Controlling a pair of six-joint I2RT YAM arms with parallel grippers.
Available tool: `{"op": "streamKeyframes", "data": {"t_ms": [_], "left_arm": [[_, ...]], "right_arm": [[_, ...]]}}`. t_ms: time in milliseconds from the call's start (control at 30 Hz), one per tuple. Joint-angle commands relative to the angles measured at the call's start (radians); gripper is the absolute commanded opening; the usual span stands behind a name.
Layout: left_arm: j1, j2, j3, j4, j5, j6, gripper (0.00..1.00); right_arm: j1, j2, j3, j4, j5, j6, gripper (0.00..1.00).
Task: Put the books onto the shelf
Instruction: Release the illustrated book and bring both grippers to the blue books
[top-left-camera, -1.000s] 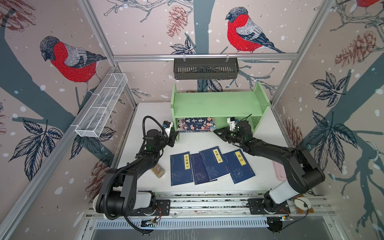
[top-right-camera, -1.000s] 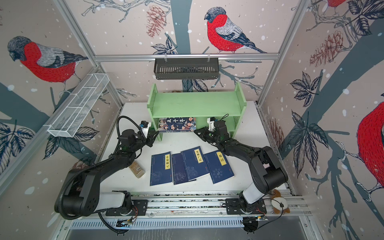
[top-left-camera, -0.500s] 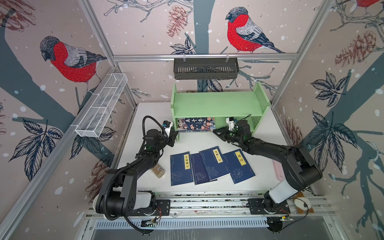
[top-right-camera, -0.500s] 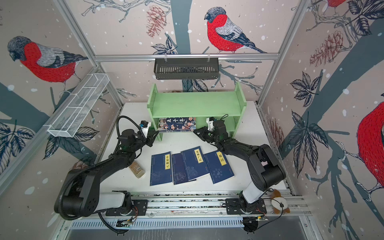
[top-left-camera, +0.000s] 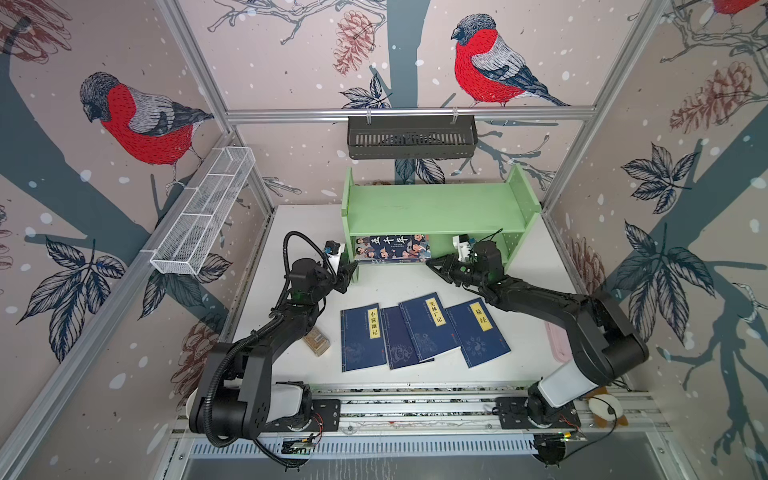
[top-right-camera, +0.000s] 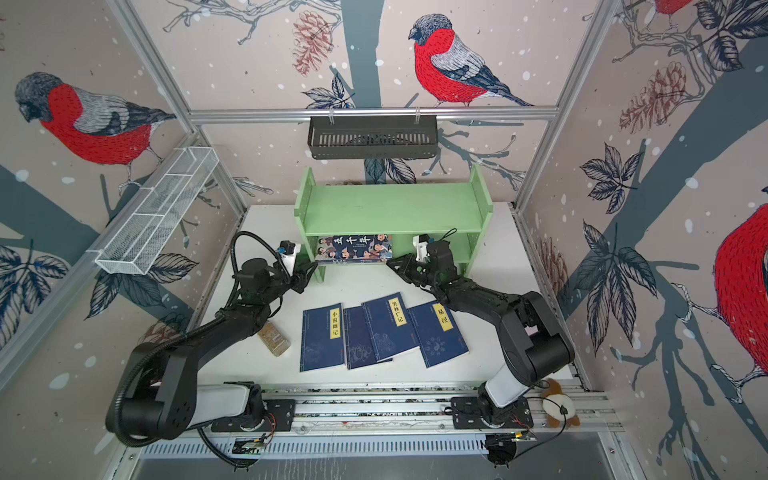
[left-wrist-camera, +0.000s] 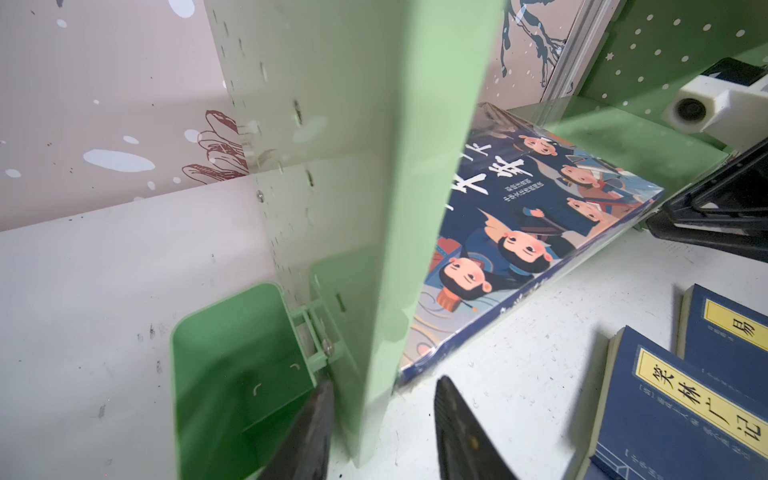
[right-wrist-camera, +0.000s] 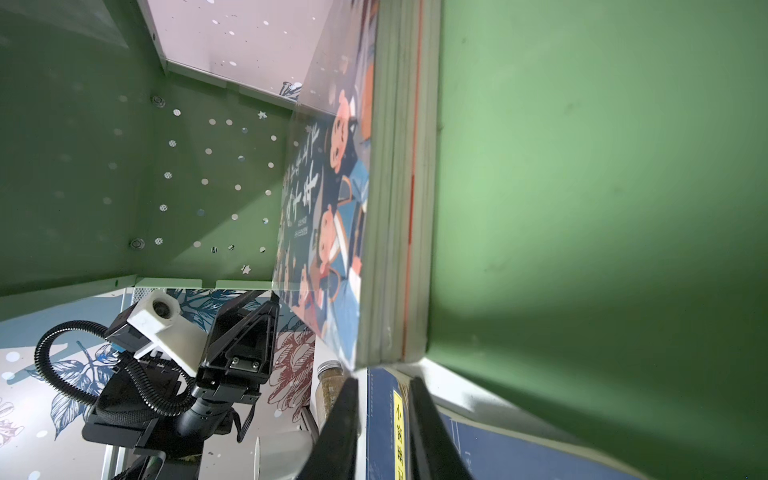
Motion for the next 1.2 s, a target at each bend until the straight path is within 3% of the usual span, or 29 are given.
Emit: {"op": "streamKeyframes", "data": {"t_ms": [0,233,500,667,933,1167], "left_arm": [[0.0,-0.042,-0.004,-0.056,0.006,0.045,0.45],[0.0,-0.104,0.048,-0.295,0.027,0.054,0.48],[0.0,-0.225,0.096,-0.59,0.086,0.055,0.5],[0.0,-0.278,0.115,-0.692,0.179,0.015,0.52],[0.0,-0.257,0.128,-0.715,0.398,-0.176,0.55],[-0.001,-0.192,0.054,-0.552,0.54,-0.468,0.56]], "right_arm": [[0.001,-0.035,-0.021,0.007,0.002,-0.012,0.26],[0.007,-0.127,-0.084,-0.114,0.012,-0.066,0.34],[0.012,-0.301,-0.209,-0.296,0.062,-0.138,0.49],[0.011,-0.388,-0.25,-0.443,0.095,-0.211,0.55],[0.01,-0.376,-0.298,-0.506,0.101,-0.292,0.58],[0.03,-0.337,-0.341,-0.462,0.101,-0.294,0.57]]}}
